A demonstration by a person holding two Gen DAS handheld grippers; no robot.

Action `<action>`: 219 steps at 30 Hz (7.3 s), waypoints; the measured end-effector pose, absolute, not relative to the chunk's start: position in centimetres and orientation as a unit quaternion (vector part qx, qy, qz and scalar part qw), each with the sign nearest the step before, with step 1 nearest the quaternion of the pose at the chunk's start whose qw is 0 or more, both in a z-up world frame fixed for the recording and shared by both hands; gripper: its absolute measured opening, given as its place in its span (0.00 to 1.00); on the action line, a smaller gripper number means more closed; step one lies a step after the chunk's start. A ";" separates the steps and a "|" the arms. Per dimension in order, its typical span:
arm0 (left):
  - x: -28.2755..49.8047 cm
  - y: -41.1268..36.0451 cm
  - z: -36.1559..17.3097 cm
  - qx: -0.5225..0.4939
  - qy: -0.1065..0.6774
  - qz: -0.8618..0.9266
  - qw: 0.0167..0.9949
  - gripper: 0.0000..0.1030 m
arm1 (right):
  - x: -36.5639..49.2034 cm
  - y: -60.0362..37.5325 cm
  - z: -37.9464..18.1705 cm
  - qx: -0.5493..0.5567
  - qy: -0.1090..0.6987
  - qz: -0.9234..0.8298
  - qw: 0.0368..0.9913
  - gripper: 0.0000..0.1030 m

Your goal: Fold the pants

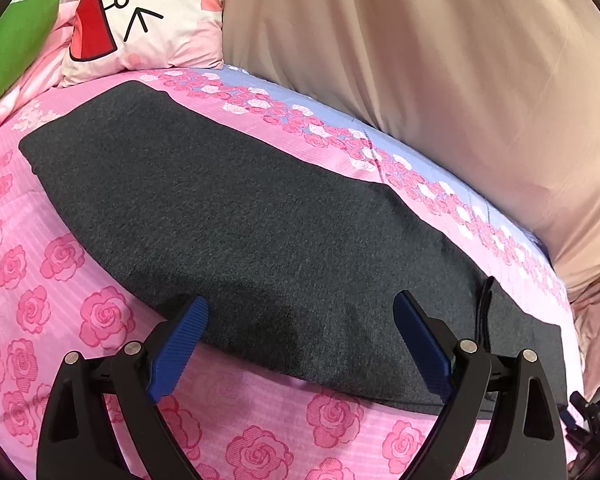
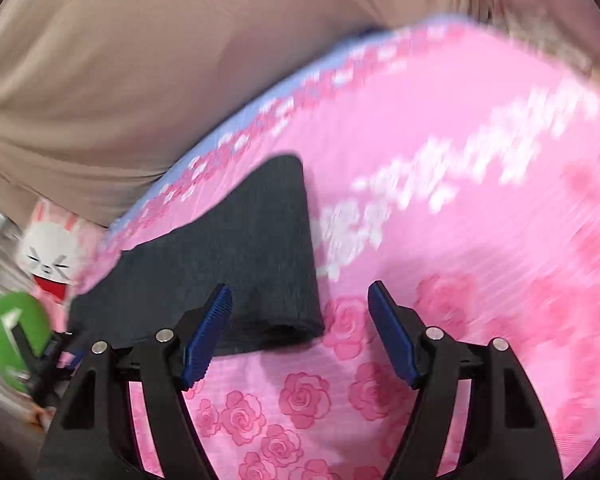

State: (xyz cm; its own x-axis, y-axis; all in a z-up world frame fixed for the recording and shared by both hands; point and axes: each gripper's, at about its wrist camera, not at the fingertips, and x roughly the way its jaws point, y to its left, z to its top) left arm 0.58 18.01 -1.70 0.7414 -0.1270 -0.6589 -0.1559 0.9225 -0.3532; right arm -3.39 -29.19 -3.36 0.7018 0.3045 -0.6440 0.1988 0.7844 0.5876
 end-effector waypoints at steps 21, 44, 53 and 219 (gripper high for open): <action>-1.5 14.6 0.1 -0.166 0.361 -0.009 0.918 0.89 | -8.9 -37.1 -0.6 0.306 0.316 -0.030 0.898 0.12; -1.1 14.4 -1.7 -0.195 0.356 -0.047 0.913 0.89 | -2.0 -21.3 2.9 0.144 0.339 0.135 0.920 0.06; -1.3 14.7 -1.7 -0.208 0.352 -0.055 0.911 0.89 | 1.0 -16.2 -1.8 0.073 0.418 0.136 0.895 0.11; -0.4 -1.4 4.7 -0.120 0.384 -0.182 0.897 0.85 | -3.2 -33.6 -0.3 0.179 0.359 0.048 0.915 0.21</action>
